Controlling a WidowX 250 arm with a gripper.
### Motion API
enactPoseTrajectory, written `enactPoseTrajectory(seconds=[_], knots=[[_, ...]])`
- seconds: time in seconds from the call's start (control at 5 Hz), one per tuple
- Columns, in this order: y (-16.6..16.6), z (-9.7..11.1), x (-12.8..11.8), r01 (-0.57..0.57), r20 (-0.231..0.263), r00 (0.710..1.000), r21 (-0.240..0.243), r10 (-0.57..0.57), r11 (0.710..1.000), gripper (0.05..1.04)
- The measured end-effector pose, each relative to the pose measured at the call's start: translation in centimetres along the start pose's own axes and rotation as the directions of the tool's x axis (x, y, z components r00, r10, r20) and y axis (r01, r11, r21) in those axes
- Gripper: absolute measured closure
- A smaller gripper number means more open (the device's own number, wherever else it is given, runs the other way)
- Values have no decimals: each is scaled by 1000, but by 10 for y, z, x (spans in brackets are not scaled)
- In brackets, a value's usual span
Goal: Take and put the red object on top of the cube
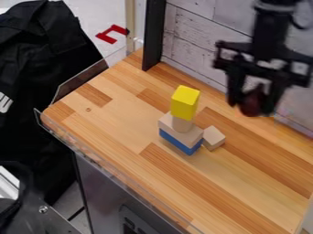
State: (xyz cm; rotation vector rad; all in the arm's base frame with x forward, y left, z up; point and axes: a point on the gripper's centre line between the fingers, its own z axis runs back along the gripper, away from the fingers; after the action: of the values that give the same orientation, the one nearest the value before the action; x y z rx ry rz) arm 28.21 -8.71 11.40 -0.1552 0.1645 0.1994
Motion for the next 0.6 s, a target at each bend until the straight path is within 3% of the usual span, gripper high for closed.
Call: enactPoseTrajectory(seconds=[0.2, 0.6], knots=[[38, 12, 14, -118, 7, 993, 7, 118, 993, 522], [66, 14, 24, -190, 8, 982, -25, 190, 982, 522]])
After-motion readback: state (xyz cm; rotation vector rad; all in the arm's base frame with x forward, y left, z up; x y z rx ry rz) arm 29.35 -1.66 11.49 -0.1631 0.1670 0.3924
